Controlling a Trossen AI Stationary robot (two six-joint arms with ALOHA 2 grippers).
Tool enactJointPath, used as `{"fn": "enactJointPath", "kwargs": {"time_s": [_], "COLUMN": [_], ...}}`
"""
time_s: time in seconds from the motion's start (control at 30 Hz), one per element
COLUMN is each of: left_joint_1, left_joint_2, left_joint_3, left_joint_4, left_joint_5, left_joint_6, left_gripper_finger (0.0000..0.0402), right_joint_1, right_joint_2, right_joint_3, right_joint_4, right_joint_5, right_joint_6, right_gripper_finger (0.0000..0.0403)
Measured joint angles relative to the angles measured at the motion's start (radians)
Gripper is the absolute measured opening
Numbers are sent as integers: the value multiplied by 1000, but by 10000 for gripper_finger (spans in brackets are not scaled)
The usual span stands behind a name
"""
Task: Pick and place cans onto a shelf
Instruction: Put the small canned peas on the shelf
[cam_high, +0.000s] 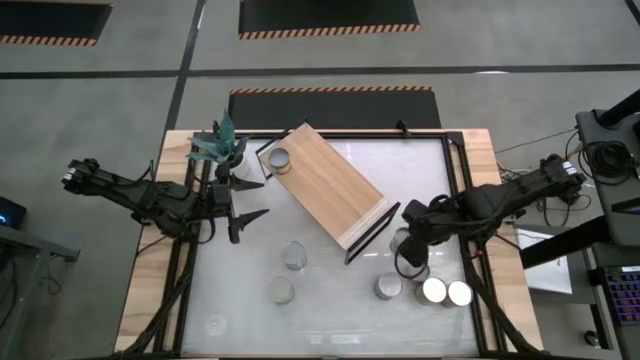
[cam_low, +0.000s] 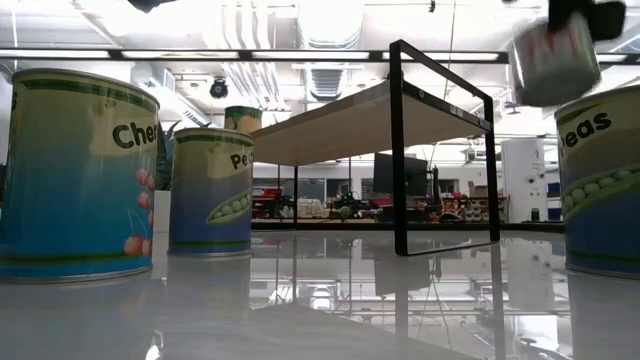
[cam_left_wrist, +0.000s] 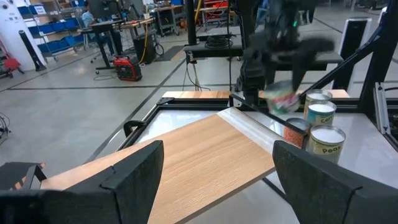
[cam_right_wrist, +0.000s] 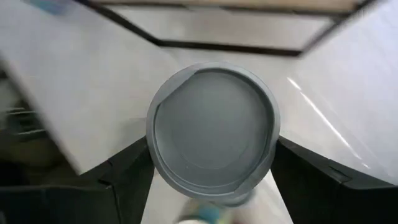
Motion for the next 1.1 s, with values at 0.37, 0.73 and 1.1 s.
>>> {"fn": "enactJointPath", "kwargs": {"time_s": [0.37, 0.73, 1.1], "left_joint_1": [0, 1, 1], "left_joint_2": [-51, -198, -243], "left_joint_3": [-17, -91, -122], "left_joint_4": [-20, 18, 16], "left_joint_5": [-64, -107, -105], "left_joint_6": [47, 101, 81], "left_gripper_finger": [283, 283, 283], "right_joint_1": [65, -125, -455], "right_joint_2": [98, 305, 587], "right_joint_3": [251, 505, 839], "right_joint_4": [128, 137, 54], "right_joint_5": [82, 190, 90], "right_joint_6": [-141, -486, -825], "right_gripper_finger": [275, 274, 274]}}
